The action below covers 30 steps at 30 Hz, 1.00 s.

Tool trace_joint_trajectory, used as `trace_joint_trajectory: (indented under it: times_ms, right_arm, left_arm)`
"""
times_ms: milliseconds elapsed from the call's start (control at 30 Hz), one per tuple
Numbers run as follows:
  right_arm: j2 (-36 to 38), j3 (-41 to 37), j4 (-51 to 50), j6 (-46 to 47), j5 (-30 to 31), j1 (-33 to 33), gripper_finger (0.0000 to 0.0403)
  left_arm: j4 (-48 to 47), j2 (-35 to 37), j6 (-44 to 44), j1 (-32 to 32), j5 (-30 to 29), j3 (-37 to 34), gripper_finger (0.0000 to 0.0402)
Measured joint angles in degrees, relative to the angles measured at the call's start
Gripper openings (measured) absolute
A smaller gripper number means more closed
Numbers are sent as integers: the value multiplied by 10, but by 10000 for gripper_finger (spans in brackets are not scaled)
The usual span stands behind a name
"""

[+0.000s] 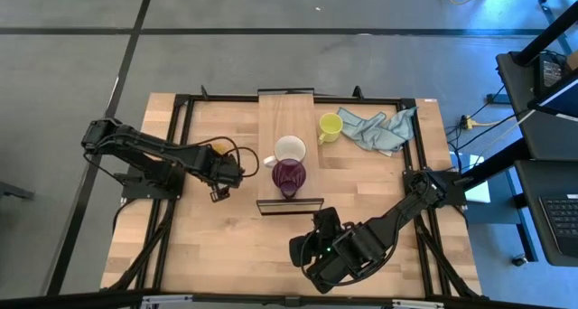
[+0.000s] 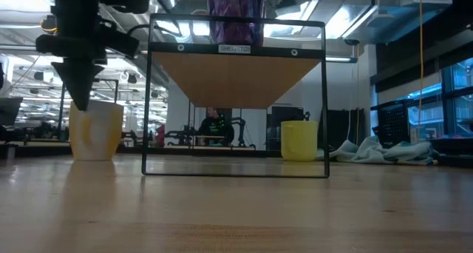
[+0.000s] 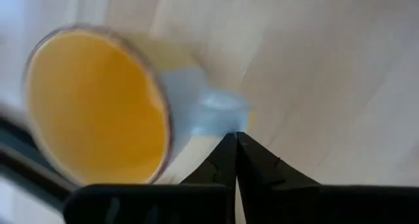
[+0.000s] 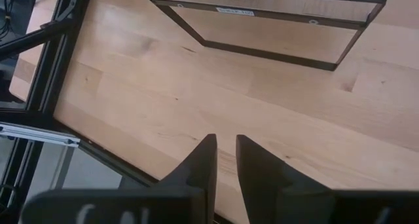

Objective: Stack small to large cups/mugs on shelf
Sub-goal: Put the yellow mug on the shelf

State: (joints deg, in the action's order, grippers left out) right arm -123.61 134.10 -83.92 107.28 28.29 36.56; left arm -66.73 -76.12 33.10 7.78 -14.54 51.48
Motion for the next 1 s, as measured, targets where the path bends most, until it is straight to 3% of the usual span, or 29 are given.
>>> trace_joint_trajectory:
  times_ms: [233, 500, 733, 1000]
  right_arm:
    - [0, 0, -1, 0, 0, 1, 60]
    - [0, 0, -3, 0, 1, 1, 60]
    - [0, 0, -3, 0, 1, 1, 60]
    - [0, 0, -5, 0, 1, 1, 60]
  left_arm:
    - [-49, 9, 90, 27, -27, -1, 2]
    - [-74, 116, 230, 70, -31, 21, 2]
    - [-238, 198, 362, 52, -83, 21, 2]
    - [-185, 266, 349, -19, -88, -42, 1]
